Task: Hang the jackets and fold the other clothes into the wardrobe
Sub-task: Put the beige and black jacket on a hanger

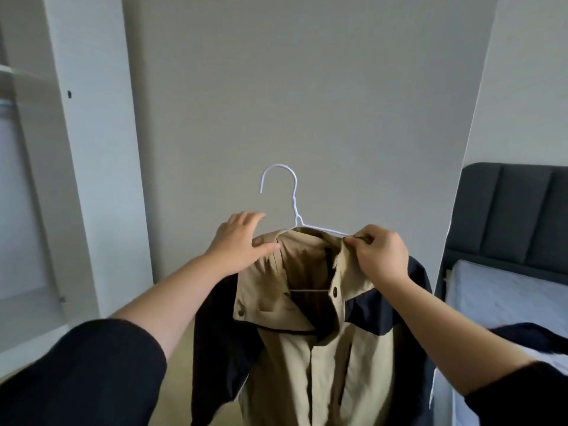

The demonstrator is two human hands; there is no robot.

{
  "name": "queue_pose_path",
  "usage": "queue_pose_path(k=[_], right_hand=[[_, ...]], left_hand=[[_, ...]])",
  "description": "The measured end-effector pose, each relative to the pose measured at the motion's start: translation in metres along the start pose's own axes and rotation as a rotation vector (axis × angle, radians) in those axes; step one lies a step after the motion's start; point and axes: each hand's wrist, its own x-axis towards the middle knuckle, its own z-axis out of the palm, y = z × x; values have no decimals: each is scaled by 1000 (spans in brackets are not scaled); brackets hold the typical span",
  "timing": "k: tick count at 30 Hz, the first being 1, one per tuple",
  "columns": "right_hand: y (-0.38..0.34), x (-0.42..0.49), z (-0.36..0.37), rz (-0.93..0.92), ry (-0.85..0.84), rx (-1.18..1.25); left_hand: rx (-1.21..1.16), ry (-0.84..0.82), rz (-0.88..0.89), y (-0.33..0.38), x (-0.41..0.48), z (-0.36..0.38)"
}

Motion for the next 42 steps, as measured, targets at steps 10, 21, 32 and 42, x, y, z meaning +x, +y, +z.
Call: queue_pose_path(k=[10,21,32,42], right_hand=[[2,23,-24,-72,68,-27],[-34,17,-19,10,-157,52],[-50,-10,-33,-287,-472,131],[-37,23,-31,-49,-781,-266]], left_hand=[[-220,46,-194,26,12,13],[-40,104,23,20,-6,13],[-391,276,-54,26,-6,32],[-541,115,-81,39,4,23]])
